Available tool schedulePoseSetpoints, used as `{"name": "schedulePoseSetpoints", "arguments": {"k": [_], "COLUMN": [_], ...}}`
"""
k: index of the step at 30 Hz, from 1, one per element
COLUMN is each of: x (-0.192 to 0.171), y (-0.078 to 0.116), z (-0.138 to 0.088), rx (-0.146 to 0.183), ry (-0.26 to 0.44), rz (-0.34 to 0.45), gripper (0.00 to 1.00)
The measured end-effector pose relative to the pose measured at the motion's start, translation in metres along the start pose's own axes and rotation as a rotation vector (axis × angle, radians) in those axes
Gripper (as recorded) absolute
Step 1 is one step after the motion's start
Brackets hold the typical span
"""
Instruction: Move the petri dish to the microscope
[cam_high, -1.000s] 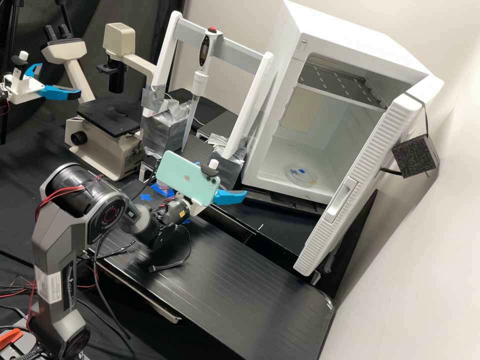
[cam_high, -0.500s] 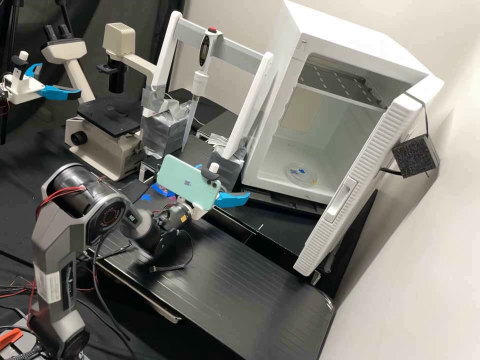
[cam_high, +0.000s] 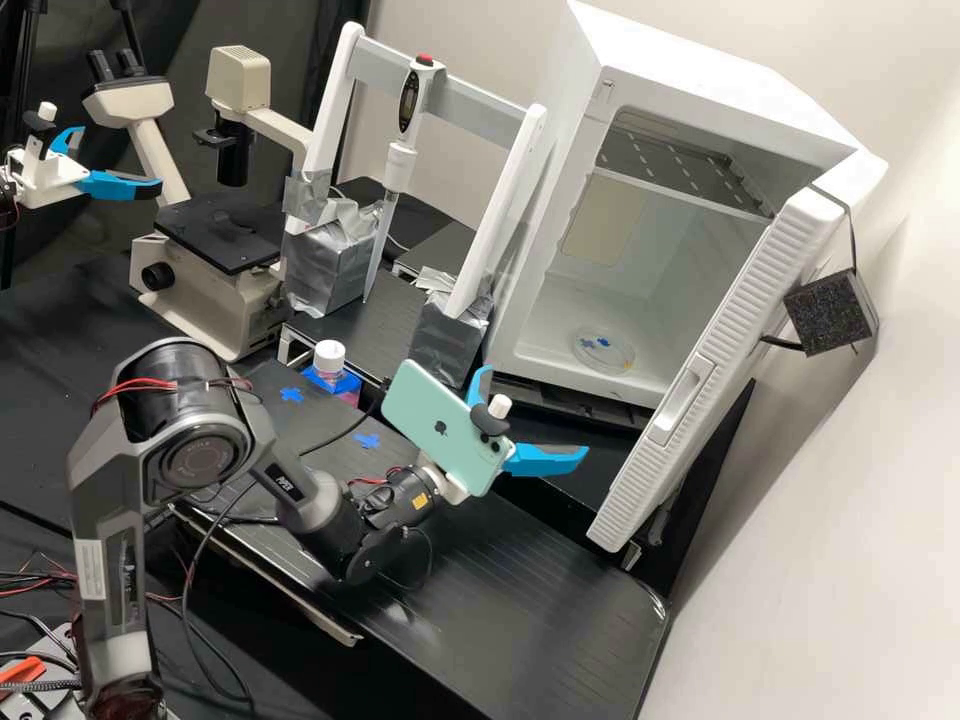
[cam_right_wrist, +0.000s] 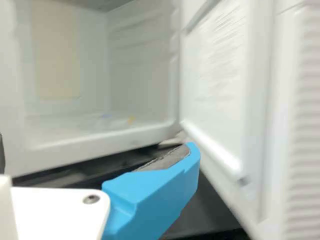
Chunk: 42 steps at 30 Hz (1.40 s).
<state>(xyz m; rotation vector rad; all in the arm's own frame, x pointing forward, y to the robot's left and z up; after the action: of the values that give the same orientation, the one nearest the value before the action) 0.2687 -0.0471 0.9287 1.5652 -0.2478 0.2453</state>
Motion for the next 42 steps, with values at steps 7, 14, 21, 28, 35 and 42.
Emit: {"name": "schedulePoseSetpoints", "arguments": {"k": [7, 14, 21, 28, 35, 42], "x": [0.036, 0.087, 0.132, 0.161, 0.183, 0.201], "y": [0.016, 0.007, -0.002, 0.001, 0.001, -0.003], "z": [0.001, -0.005, -0.007, -0.005, 0.005, 0.02], "rx": [0.01, 0.02, -0.024, -0.049, -0.101, -0.123], "ry": [0.069, 0.11, 0.13, 0.129, 0.105, 0.048], "rz": [0.028, -0.074, -0.197, -0.237, -0.256, -0.255], "gripper": [1.0, 1.0, 1.0, 1.0, 1.0, 1.0]}}
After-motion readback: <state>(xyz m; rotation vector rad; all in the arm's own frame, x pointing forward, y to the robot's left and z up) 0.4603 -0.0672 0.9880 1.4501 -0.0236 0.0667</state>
